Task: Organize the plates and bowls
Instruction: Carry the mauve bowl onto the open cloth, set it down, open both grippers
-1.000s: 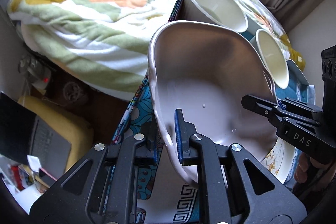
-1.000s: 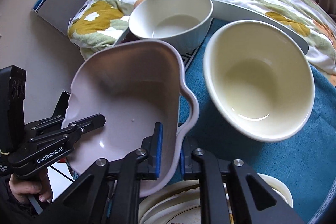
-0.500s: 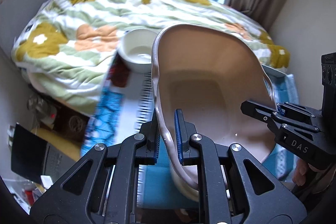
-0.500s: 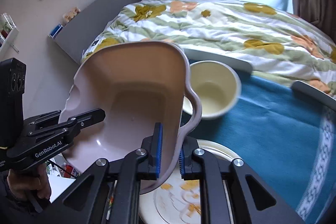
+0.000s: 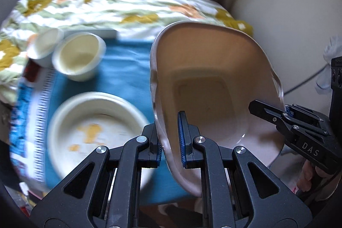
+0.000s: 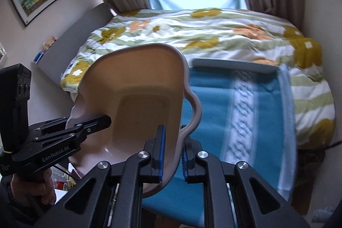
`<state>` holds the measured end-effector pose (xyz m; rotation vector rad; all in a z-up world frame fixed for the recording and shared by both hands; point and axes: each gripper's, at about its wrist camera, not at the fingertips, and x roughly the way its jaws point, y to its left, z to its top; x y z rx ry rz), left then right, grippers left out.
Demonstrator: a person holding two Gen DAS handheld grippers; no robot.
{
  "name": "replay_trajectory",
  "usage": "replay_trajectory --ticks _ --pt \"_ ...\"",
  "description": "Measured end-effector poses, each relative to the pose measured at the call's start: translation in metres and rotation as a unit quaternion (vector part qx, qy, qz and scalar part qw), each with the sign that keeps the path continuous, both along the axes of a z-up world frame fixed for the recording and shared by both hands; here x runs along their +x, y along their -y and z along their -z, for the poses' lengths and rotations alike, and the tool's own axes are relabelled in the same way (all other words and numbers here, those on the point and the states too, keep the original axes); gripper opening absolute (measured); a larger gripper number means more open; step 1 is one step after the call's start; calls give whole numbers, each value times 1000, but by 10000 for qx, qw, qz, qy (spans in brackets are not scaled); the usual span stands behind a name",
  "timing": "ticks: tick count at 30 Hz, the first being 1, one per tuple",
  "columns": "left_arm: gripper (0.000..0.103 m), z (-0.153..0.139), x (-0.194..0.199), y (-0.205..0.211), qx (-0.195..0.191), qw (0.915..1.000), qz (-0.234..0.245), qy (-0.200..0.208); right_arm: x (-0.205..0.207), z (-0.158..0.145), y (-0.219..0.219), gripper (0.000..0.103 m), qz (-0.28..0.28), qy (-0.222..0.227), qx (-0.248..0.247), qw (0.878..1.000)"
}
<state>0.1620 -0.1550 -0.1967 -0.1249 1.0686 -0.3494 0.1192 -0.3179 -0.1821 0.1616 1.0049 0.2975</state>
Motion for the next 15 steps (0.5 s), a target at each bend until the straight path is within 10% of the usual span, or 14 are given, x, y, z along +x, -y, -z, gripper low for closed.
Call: replay_trajectory --ticks 15 --pt "11 111 5 95 155 9959 605 -647 -2 106 92 12 458 -575 -178 9971"
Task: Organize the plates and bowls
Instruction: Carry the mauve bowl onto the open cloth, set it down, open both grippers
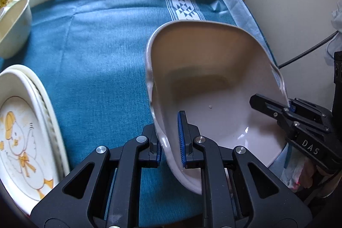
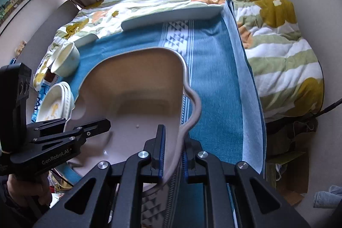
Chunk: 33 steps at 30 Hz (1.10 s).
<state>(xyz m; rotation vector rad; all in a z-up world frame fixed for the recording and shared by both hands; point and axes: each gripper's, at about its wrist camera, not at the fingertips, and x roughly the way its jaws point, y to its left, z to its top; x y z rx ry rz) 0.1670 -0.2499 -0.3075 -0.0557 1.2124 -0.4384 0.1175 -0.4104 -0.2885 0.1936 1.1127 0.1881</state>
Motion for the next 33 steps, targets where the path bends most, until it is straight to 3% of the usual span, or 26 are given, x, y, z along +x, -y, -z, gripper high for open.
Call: replay_trajectory --ticks 12,16,17,19,20,21,28,33 --pt "11 -2 1 2 193 9997 57 123 -5 14 2 12 -88 -94 93 9999" --pt "15 -5 2 3 216 9996 39 179 -5 16 2 13 -193 -132 193 9995" --pt "20 -5 2 3 181 9997 54 160 -5 17 2 19 -241 -128 260 9993" --pt "37 -4 4 5 113 9999 71 110 -6 17 0 41 -358 -86 345 9987" --pt "60 -5 5 5 122 9998 42 116 -8 16 0 54 -389 -38 355 9986" --pt "76 -6 5 5 122 9998 -1 158 -9 14 -1 60 -427 23 367 9984" --pt "79 -28 3 -6 -94 9995 -220 208 -23 1 -3 67 -673 178 177 9974" --pt "79 -73 -18 -25 -167 9979 -376 491 -36 -38 -5 67 -650 441 84 9969"
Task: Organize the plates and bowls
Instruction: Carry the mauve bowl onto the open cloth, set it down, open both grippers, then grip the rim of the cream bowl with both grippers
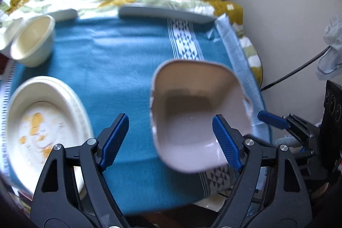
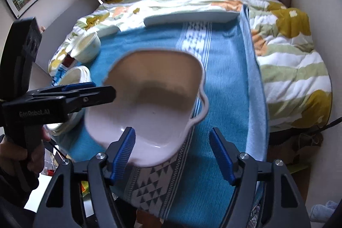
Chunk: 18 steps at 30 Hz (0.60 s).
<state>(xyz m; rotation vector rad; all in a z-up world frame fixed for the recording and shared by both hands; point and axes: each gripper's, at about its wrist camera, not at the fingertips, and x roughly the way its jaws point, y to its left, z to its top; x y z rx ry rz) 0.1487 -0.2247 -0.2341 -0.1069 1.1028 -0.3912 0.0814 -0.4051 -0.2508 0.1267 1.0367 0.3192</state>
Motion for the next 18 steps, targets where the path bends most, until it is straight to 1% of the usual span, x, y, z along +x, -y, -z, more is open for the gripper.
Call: replay_trajectory --ticks 2,3,4,5,6,7,9,12,14,15,18 --pt "79 -25 -11 -17 -22 9997 -144 180 -2 -20 -7 67 -90 166 -10 9998" --pt "80 -35 -15 -26 -32 9994 -204 266 -1 -36 -15 72 -185 305 35 9994" --pt "82 -46 -19 -36 -27 9989 -272 374 -1 -48 -23 79 -266 418 72 9987" --pt "91 -58 -22 -47 9 9982 -353 490 1 -55 -29 96 -320 507 94 9982" --pt "100 -67 -25 -58 68 9972 -441 604 3 -66 -38 102 -395 646 126 9970" --pt "103 -77 -28 -70 141 9957 -540 741 7 -78 -51 102 -486 818 168 9953" --pt "103 -93 -29 -92 290 9919 -729 1001 15 -91 -73 102 -632 992 247 9928" --pt "103 -104 -20 -131 458 9886 -927 1091 30 -100 -108 102 -753 1195 316 9895" --pt "103 -106 -10 -164 404 9879 -1071 1044 45 -101 -130 102 -779 957 136 9923" --pt "103 -106 -4 -179 314 9881 -1118 1012 55 -101 -143 102 -667 853 29 9941" --pt "103 -98 20 -223 155 9869 -1357 855 84 -100 -169 102 -485 673 87 9965"
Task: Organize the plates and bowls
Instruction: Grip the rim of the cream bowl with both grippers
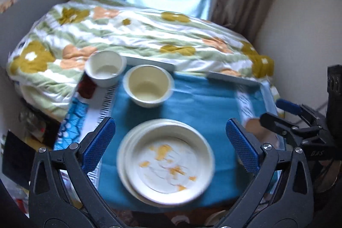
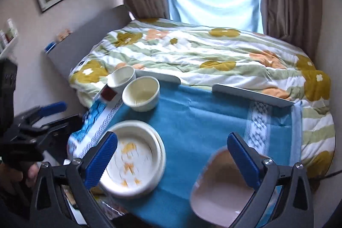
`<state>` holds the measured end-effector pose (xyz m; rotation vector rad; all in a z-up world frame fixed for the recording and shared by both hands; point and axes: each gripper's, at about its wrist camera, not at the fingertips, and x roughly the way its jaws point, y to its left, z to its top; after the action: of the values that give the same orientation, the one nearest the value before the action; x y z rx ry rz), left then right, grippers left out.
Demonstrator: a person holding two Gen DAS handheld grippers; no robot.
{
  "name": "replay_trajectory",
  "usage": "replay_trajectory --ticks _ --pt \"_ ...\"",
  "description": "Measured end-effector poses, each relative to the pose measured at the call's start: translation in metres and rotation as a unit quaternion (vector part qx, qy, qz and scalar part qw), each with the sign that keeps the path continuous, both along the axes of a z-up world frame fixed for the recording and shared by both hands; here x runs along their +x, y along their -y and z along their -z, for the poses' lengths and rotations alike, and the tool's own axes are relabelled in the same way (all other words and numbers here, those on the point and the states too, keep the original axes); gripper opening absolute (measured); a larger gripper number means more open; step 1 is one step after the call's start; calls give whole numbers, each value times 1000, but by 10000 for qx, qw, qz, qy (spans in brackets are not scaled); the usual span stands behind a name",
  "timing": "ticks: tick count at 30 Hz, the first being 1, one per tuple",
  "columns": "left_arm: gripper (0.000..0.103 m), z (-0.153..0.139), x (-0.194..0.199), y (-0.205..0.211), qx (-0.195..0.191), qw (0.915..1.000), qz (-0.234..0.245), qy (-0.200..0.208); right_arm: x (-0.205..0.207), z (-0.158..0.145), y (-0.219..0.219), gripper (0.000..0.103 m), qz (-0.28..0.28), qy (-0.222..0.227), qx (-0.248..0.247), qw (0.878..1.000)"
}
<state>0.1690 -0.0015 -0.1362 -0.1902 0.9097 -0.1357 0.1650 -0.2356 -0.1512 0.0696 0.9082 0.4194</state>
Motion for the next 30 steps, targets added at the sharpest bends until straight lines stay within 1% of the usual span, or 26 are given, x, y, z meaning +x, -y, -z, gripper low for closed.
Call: replay_trajectory --ticks 3,6,8,10,12,13,14,15,16,17,19,20,21,22,23,24,26,27,28,29,30 --pt "103 11 28 -34 -144 9998 -49 -151 25 6 -19 102 175 -213 10 9996" --pt "102 32 63 -62 -287 9989 75 -370 58 24 -43 102 391 -524 -263 9975" --pt "102 45 80 -72 -382 9978 162 -519 78 40 -57 102 455 -784 -160 9958" --pt "99 64 102 -81 -562 9952 263 -757 97 58 -67 102 543 -1046 -30 9930" --pt "87 84 123 -85 -726 9916 362 -1011 109 71 -77 102 603 -1216 26 9907" --pt "83 95 132 -84 -770 9896 432 -1138 116 78 -82 102 635 -1293 43 9896" --pt "76 105 140 -82 -787 9877 494 -1261 121 83 -86 100 632 -1339 76 9890" --pt "68 114 147 -79 -794 9861 545 -1351 128 90 -91 93 622 -1415 119 9879" --pt "63 122 153 -77 -803 9851 584 -1406 133 97 -94 88 623 -1485 139 9868" --pt "56 128 157 -76 -801 9849 586 -1421 138 101 -97 78 620 -1538 154 9860" --pt "54 141 165 -73 -859 9834 614 -1473 147 116 -100 69 665 -1689 209 9832" --pt "51 147 168 -72 -882 9829 611 -1494 149 121 -102 64 681 -1751 236 9819" --pt "45 153 171 -70 -886 9823 616 -1530 151 125 -103 56 682 -1788 262 9812" --pt "40 157 174 -68 -880 9818 626 -1564 153 130 -103 53 683 -1824 277 9805" --pt "32 161 176 -66 -863 9812 639 -1600 153 132 -103 47 681 -1838 280 9802" --pt "31 164 178 -64 -834 9810 649 -1628 154 134 -104 41 683 -1840 300 9801" --pt "28 166 180 -62 -741 9813 653 -1654 157 138 -103 34 686 -1869 356 9793" --pt "23 167 181 -61 -690 9816 661 -1652 158 139 -104 32 687 -1891 398 9787" --pt "20 167 182 -61 -657 9817 669 -1656 158 140 -104 30 672 -1892 448 9786" --pt "18 167 184 -61 -601 9821 662 -1659 159 141 -105 24 651 -1896 465 9786" --pt "17 168 185 -61 -605 9820 666 -1659 159 141 -106 18 643 -1909 463 9784"
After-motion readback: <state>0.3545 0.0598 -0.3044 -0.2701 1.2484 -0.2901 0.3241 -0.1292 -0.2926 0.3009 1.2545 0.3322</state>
